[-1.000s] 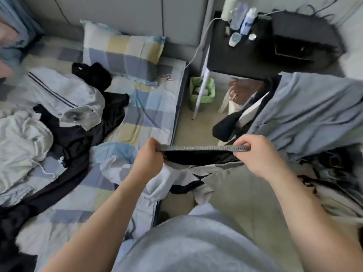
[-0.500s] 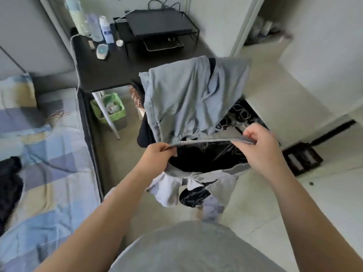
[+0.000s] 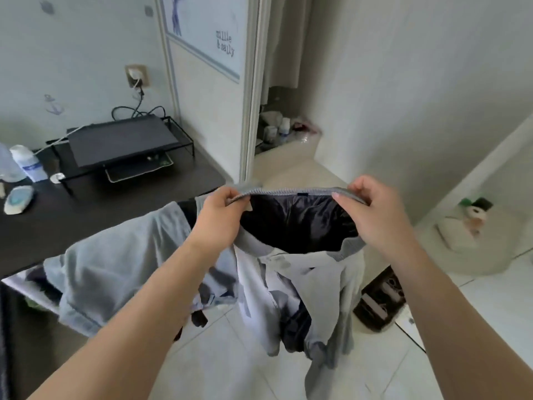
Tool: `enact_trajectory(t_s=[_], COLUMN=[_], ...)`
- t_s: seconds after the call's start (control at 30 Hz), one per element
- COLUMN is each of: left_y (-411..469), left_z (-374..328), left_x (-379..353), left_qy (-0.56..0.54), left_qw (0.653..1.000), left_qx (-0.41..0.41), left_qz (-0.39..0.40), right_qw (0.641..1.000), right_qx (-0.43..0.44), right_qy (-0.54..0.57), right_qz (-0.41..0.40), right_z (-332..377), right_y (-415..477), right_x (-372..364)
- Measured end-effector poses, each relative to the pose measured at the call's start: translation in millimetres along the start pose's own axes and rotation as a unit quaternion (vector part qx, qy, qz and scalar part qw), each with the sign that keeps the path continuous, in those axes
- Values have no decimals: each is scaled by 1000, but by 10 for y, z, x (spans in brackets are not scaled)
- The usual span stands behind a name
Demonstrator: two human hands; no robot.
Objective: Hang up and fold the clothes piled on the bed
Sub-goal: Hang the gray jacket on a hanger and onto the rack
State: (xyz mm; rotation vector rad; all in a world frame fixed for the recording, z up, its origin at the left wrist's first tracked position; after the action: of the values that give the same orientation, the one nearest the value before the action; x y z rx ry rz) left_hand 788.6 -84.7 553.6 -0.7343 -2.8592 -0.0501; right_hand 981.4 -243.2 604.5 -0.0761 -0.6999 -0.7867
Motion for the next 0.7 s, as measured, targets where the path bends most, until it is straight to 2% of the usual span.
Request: enact_trajectory(t_s=[0.07,0.2,0.47,0.6,0.7], left_y=[383,1165,2470,2978,3245], left_z=[-271,-804,-2027,-2716,-3154], left_x=[-146,-343,-520,-609,-679], left_qy=[-7,-22,-13,-27,-34], left_qw=[1000,994,954,932,923], left_qx=[-30,-92,-246,-302,-326], left_qz=[2,54,173,199,200], right_qw=[999,996,970,943,929], right_qx=[12,30,86,106,107], right_qy=[14,16,-79,-138,-180], right_qz=[-34,-85,-212,-283,-304], right_z=[101,309,1018,1462,1759], right_y=[331,1004,2134,2636,2937], right_x=[159,438,949,1277,1535])
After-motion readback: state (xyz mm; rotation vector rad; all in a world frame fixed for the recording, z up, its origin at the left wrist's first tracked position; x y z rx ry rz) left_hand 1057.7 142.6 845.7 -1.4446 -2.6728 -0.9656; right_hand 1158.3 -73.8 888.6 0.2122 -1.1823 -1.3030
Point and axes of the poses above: each hand's wrist, its own y-axis towards the middle knuckle, its own x-axis out of the back of the hand, z = x × y, the point moved 1 cm from there along y, towards the middle knuckle, and after that the axes turned 2 degrees about -x, right-handed, at the moved point
